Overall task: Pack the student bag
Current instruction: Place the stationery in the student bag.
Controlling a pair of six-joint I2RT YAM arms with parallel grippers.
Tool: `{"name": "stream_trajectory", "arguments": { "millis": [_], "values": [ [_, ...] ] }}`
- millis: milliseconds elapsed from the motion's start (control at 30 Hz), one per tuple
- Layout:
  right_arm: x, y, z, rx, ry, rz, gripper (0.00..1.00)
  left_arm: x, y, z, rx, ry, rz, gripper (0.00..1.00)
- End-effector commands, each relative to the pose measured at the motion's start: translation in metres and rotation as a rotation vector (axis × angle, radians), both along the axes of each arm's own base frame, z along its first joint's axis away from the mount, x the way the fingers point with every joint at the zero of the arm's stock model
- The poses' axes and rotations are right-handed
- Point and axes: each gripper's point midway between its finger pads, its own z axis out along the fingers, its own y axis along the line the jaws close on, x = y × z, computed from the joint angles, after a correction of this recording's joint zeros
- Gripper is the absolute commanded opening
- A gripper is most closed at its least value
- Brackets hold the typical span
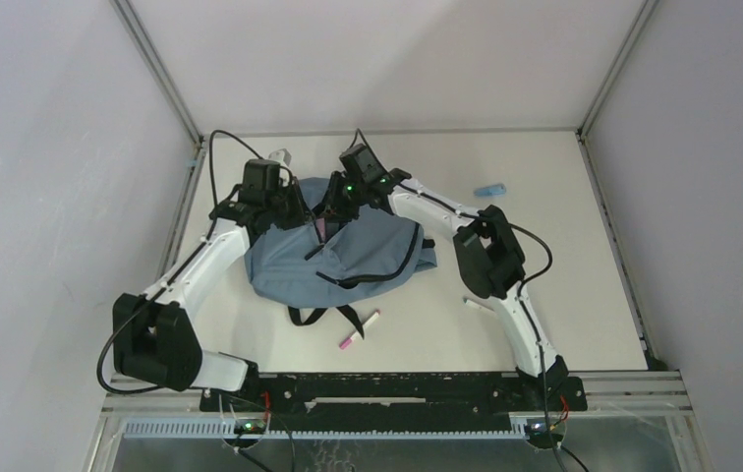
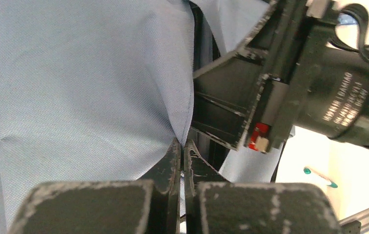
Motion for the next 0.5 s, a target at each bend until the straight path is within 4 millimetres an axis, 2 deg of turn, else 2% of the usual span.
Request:
{"name": "stream_trajectory", "arguments": {
  "millis": [0,33,67,100,133,167,200,233,267,467],
  "values": [
    [0.009,0.012,0.023,0.047,-0.013,0.0,0.0,0.001,-0.012,0.027,-0.08,-0.102,-0.044,0.0],
    [0.012,0.013,0.026,0.055,-0.02,-0.003,0.0,0.001,-0.012,0.026,-0.082,-0.1,-0.044,0.0],
    [0.013,0.013,0.029,0.063,-0.024,-0.001,0.11,0.0,-0.012,0.026,-0.084,-0.099,-0.042,0.0],
    [0.012,0.013,0.034,0.071,-0.033,0.005,0.3,0.0,-0.012,0.024,-0.083,-0.093,-0.039,0.0],
    [0.011,0.011,0.038,0.07,-0.044,0.008,0.41,0.0,-0.012,0.024,-0.083,-0.092,-0.036,0.0],
    [0.008,0.008,0.038,0.063,-0.051,0.01,0.52,0.001,-0.011,0.022,-0.081,-0.088,-0.034,0.0],
    [0.005,0.005,0.044,0.065,-0.066,0.01,0.56,0.001,-0.011,0.021,-0.078,-0.085,-0.031,0.0],
    [0.001,0.001,0.047,0.065,-0.075,0.009,0.57,0.001,-0.009,0.02,-0.072,-0.082,-0.025,0.0],
    [-0.003,-0.004,0.061,0.079,-0.102,0.007,0.57,0.001,-0.008,0.018,-0.067,-0.077,-0.019,0.0],
    [-0.019,-0.026,0.092,0.067,-0.176,0.007,0.57,0.005,-0.007,0.012,-0.062,-0.059,-0.011,0.0]
  ]
}}
